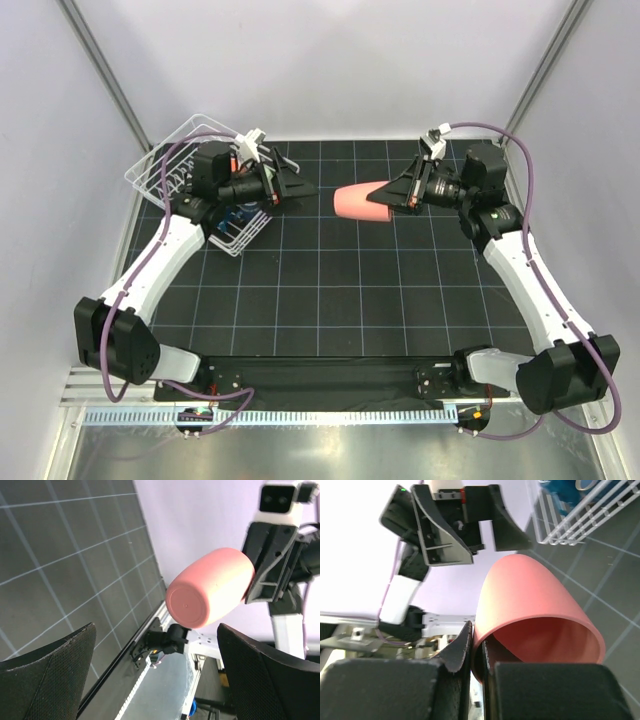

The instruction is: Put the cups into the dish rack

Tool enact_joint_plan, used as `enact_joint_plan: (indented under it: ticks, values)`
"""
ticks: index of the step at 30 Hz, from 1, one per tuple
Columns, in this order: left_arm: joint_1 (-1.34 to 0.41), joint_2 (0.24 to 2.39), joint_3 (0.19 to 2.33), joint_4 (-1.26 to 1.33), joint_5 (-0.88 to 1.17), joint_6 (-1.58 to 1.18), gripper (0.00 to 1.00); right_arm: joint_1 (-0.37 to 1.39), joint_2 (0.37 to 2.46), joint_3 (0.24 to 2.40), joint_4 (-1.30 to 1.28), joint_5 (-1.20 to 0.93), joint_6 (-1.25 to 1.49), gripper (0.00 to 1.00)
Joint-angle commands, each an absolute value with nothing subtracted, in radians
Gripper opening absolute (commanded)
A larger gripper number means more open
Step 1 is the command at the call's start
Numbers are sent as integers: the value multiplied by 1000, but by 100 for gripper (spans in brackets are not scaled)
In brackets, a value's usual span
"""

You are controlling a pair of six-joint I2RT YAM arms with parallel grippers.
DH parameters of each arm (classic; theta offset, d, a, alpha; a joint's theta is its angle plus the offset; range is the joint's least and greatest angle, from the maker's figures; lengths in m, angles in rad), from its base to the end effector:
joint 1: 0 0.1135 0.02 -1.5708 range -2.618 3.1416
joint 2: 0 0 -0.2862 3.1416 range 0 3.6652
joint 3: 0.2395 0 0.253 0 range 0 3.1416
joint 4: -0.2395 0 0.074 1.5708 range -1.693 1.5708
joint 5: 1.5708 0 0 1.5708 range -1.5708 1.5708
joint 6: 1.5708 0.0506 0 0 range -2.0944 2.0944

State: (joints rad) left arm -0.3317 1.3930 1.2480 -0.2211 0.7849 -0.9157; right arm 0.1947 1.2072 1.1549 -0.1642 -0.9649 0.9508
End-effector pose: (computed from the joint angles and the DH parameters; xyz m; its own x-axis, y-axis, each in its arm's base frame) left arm 0.2945 -0.1393 0.3798 -0.8837 -0.2890 -0.3682 0.2521 0.3690 -0.8946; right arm 0.2541 0.0925 0.4060 -0.8532 0.3042 -0.4238 -0.3501 0.2682 0.8975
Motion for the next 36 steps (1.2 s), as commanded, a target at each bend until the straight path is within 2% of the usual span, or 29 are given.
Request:
enact_joint_plan:
  ticks: [1, 5, 12, 18, 20, 21, 22, 23, 24, 26, 27, 28, 31, 33, 34, 35, 36]
  values:
    - [-348, 1361, 1247, -59, 891, -948, 100, 201, 1213, 1166, 47, -1057, 1093, 4]
    - [-396, 1384, 1258, 41, 943, -1011, 100, 227, 1221, 1120, 263, -1072, 1225, 4]
    - [-433, 1371, 1203, 271, 931, -1172, 100, 265, 1239, 1112, 308, -1039, 1249, 4]
    - [-453, 1378, 1206, 282, 930, -1192, 100, 294, 1264, 1123, 353, -1040, 1278, 4]
    - [-453, 1376, 1207, 284, 928, -1192, 95, 298, 1264, 1120, 354, -1043, 1278, 4]
    - [-453, 1379, 1210, 282, 930, -1199, 91, 304, 1264, 1118, 353, -1043, 1278, 4]
    - [-453, 1385, 1213, 288, 936, -1204, 76, 305, 1264, 1115, 350, -1048, 1276, 4]
    - [-453, 1390, 1215, 290, 939, -1210, 66, 305, 1264, 1109, 351, -1049, 1276, 4]
    - [-453, 1394, 1218, 291, 942, -1219, 42, 304, 1261, 1105, 348, -1051, 1273, 4]
    - [-453, 1405, 1218, 304, 951, -1230, 26, 304, 1256, 1098, 324, -1043, 1256, 24]
    - [-453, 1407, 1218, 304, 951, -1227, 4, 305, 1253, 1098, 305, -1040, 1243, 33]
    - [-451, 1404, 1218, 281, 942, -1220, 0, 304, 1247, 1100, 254, -1037, 1206, 47]
    - [-442, 1396, 1248, 180, 924, -1113, 0, 304, 1241, 1141, 58, -1020, 1106, 63]
    - [-422, 1384, 1294, -94, 853, -987, 0, 302, 1243, 1207, -123, -949, 927, 67]
    - [-413, 1381, 1327, -209, 818, -863, 0, 301, 1246, 1241, -334, -904, 845, 71]
    - [-404, 1381, 1388, -310, 716, -794, 0, 301, 1259, 1305, -435, -853, 775, 73]
    - [-379, 1385, 1423, -500, 669, -740, 0, 301, 1267, 1336, -525, -725, 658, 73]
